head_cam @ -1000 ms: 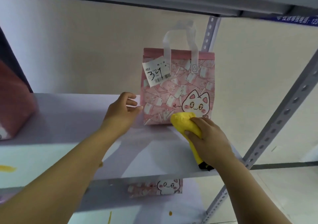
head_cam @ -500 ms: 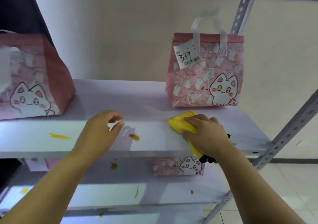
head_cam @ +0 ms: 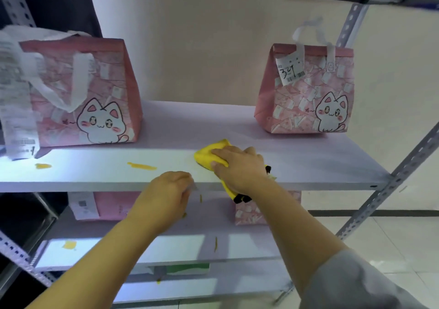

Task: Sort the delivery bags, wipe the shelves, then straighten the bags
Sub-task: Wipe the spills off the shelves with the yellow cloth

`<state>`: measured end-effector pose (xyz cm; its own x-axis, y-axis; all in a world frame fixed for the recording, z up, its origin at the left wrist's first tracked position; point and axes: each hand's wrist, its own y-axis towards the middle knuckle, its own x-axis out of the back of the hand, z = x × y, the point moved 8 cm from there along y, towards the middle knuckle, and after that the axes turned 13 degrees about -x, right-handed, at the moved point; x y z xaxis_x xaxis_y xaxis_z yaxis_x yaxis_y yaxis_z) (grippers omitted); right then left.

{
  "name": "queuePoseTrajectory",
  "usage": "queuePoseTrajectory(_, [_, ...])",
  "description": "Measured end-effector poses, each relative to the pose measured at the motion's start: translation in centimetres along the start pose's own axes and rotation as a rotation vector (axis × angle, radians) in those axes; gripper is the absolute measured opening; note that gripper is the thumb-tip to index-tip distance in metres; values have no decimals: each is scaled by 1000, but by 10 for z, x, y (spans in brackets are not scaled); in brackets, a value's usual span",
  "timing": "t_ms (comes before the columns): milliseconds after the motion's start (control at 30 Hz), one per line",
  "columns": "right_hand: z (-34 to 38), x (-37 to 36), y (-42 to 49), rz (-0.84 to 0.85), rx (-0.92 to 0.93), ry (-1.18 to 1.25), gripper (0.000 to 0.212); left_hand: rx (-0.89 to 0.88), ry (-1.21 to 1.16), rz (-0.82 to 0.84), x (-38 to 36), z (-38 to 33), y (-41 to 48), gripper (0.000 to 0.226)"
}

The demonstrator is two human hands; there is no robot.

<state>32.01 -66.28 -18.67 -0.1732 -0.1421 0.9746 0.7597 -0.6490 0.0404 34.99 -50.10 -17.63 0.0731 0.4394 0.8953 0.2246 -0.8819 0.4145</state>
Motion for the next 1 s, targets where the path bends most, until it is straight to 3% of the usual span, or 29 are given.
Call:
queuePoseTrajectory(167, [-14, 1, -15, -80, 23, -61, 41, -16, 44, 14, -8, 2, -11, 41])
queuePoseTrajectory(333, [-83, 19, -9, -124, -228, -152, 40, -1, -24, 4, -13, 11, -14, 45])
queuePoseTrajectory(433, [-70, 16, 0, -113, -268, -172, 41, 32, -39, -16, -13, 14, -15, 44])
queuePoseTrajectory(500, [-43, 9, 3, -93, -232, -149, 40, 33, -37, -37, -10, 11, -15, 43])
queuePoseTrajectory(633, [4, -5, -10, -75, 26, -131, 41, 27, -15, -55, -6, 6, -14, 41])
queuePoseTrajectory(767, [-13, -2, -16, 15, 187, -44, 41, 68, -57, -27, -9, 11, -14, 44])
queuePoseTrajectory(1000, [-38, 3, 45, 90, 132, -65, 43, 28, -61, -11, -1, 15, -4, 29])
